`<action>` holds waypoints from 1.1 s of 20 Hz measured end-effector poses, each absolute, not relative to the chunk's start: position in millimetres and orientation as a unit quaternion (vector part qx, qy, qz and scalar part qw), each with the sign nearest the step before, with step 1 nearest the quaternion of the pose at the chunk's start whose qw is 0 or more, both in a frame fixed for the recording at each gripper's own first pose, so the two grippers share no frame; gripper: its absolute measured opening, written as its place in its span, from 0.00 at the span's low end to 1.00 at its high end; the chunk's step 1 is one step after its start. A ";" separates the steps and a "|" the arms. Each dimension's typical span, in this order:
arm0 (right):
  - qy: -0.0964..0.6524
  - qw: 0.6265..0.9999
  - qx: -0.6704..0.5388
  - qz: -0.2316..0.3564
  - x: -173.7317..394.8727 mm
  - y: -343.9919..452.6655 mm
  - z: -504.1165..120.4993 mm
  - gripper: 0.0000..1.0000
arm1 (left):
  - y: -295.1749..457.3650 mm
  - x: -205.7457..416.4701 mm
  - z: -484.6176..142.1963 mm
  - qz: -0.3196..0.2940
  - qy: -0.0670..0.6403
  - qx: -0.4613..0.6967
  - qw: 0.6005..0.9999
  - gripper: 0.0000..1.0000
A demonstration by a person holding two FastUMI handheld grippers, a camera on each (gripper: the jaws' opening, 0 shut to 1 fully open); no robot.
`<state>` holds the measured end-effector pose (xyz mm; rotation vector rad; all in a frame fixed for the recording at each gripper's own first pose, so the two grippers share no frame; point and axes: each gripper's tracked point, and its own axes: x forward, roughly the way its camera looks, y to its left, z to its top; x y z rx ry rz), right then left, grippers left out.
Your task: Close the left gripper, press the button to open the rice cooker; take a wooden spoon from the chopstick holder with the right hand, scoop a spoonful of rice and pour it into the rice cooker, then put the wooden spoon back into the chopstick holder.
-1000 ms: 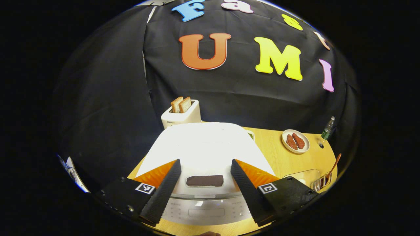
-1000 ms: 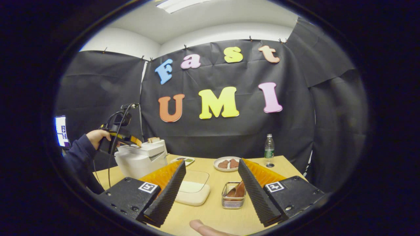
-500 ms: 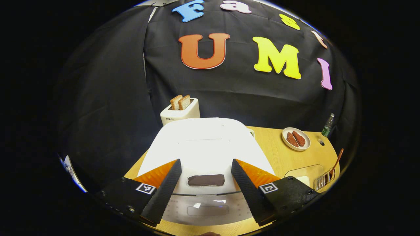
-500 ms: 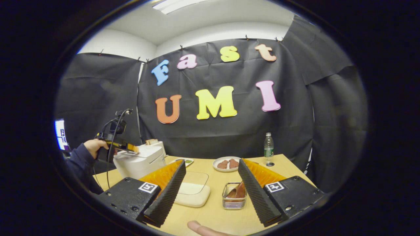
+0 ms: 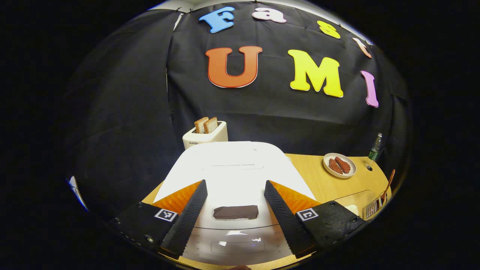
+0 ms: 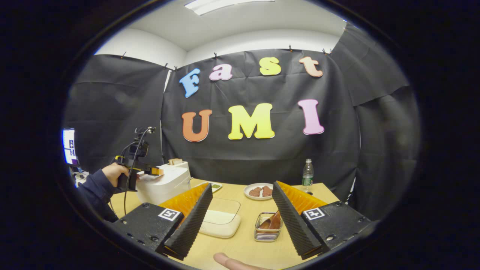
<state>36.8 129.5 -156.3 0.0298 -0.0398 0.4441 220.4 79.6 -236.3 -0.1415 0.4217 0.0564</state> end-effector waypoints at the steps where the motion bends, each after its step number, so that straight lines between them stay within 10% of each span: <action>1: -0.024 0.975 0.013 0.219 32.4 130.0 -153.2 1.00 | 78.9 220.4 -236.5 0.030 0.207 -0.070 0.975 1.00; 22: -0.076 0.993 -0.015 0.087 -22.0 87.0 -83.6 1.00 | 34.3 94.1 -129.0 -0.019 0.128 -0.103 0.986 0.94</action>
